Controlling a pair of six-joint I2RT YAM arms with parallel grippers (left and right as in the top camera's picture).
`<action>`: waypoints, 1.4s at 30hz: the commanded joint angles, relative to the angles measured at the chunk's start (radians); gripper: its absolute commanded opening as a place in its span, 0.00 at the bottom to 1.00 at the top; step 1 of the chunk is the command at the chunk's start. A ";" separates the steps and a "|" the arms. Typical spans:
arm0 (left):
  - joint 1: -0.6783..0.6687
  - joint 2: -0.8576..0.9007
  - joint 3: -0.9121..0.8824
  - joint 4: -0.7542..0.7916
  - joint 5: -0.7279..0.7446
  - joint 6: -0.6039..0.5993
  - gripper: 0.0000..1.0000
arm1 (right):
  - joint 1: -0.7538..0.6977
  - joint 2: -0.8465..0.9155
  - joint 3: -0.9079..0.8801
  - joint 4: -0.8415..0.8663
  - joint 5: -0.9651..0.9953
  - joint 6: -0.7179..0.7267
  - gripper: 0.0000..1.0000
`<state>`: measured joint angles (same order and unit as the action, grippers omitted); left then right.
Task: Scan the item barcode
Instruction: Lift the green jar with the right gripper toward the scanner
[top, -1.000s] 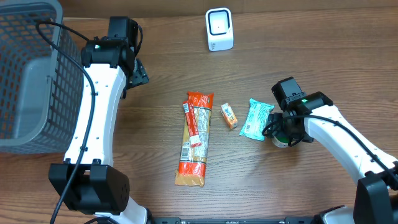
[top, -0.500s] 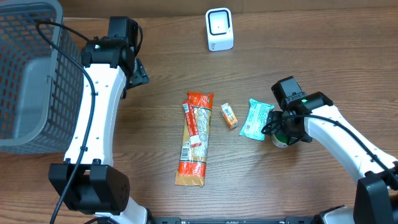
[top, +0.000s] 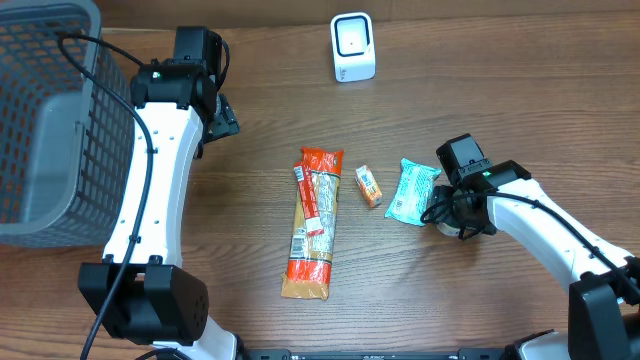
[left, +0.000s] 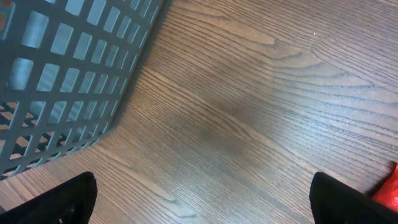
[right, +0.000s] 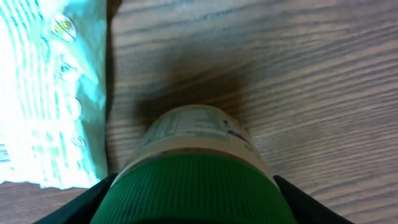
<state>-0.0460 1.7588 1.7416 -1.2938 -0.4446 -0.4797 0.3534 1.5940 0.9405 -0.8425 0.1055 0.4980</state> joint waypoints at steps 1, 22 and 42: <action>-0.007 -0.007 0.013 0.001 0.001 -0.003 1.00 | -0.001 -0.010 -0.005 0.013 0.032 0.003 0.70; -0.007 -0.007 0.013 0.001 0.001 -0.003 1.00 | -0.001 -0.010 -0.006 0.027 0.066 0.004 0.74; -0.007 -0.007 0.013 0.001 0.001 -0.003 1.00 | -0.001 -0.010 -0.057 0.109 0.055 0.003 0.68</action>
<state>-0.0460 1.7588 1.7416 -1.2938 -0.4446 -0.4797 0.3534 1.5940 0.8951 -0.7406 0.1551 0.4973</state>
